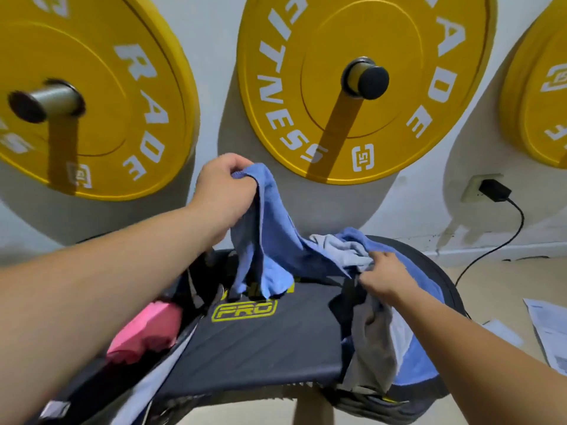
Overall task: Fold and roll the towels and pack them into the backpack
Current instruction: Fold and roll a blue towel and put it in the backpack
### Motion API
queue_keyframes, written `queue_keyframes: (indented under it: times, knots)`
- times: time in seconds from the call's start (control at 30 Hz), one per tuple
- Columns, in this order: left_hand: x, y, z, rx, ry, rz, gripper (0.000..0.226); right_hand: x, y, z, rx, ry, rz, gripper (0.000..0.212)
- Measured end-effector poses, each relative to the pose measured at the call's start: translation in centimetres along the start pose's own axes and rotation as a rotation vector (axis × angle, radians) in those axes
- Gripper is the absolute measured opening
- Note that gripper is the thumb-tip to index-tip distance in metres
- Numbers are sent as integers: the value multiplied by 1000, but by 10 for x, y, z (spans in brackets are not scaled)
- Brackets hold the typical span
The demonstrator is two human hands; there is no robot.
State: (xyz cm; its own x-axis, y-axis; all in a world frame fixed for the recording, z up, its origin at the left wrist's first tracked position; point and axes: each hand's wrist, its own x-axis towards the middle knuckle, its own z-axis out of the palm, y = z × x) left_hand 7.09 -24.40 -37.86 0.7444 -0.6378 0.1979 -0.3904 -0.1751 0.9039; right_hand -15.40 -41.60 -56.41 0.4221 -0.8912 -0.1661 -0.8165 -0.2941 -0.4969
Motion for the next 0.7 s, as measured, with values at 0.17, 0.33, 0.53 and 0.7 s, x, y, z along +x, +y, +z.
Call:
queue_keyframes:
  times: [0.17,0.33,0.53,0.7]
  knots:
    - [-46,-35,-41,374,-361,-20,15,-41,-86,1,228,-73,-185,19]
    - [-83,-72,-64,385,-325,-49,2,-102,-175,29,423,-736,-403,13]
    - [-91,-87,-83,459,-271,42,33,-124,-197,25,577,-908,-498,29]
    - [-86,-90,-99,462,-276,146,53,-126,-195,22,691,-578,-422,18]
